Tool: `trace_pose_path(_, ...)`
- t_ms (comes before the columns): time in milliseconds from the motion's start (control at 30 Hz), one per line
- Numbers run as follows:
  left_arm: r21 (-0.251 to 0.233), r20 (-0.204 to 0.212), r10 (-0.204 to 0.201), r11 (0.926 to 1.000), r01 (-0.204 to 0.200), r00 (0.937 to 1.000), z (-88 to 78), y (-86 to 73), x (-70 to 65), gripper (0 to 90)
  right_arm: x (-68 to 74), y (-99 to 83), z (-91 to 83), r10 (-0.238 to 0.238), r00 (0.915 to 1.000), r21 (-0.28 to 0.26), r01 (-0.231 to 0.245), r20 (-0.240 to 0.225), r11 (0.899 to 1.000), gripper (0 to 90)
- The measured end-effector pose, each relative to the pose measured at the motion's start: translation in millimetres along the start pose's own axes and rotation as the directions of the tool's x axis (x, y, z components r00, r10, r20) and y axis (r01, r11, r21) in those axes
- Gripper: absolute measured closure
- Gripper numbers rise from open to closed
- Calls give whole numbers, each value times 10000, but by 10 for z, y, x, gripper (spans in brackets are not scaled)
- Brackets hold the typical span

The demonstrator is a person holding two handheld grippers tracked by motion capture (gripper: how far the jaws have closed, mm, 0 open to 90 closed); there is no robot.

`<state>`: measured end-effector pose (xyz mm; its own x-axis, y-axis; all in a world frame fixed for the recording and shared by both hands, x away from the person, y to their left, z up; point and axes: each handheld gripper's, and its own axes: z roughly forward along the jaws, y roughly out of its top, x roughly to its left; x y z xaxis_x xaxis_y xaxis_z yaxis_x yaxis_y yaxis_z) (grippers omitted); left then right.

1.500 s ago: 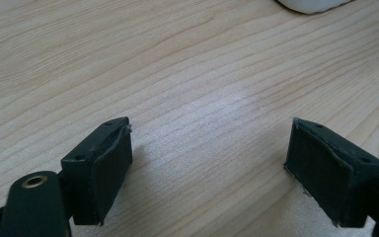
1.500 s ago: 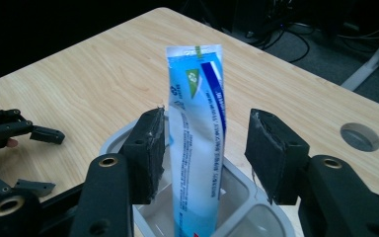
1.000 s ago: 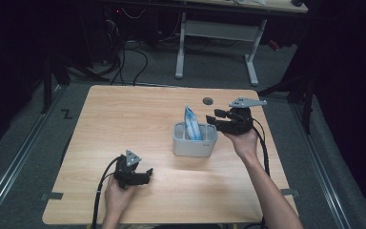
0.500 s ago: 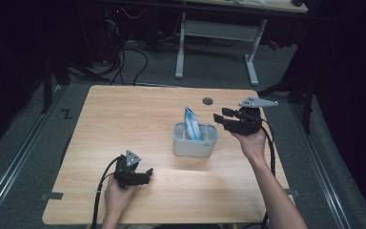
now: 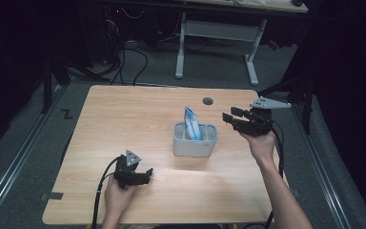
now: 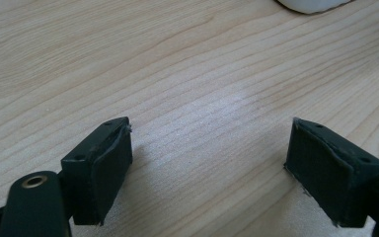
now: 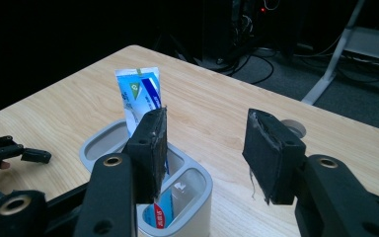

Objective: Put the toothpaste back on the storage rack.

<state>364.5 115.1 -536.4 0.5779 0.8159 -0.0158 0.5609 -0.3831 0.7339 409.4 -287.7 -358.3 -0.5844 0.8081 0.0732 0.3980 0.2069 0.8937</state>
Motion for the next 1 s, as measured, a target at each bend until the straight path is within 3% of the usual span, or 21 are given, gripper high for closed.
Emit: trace_pose_path(1000,13,1,9,10000,-9,10000,-1,0,1,180,-167,-197,-390,494,9980,-439,-476,392,9979,519)
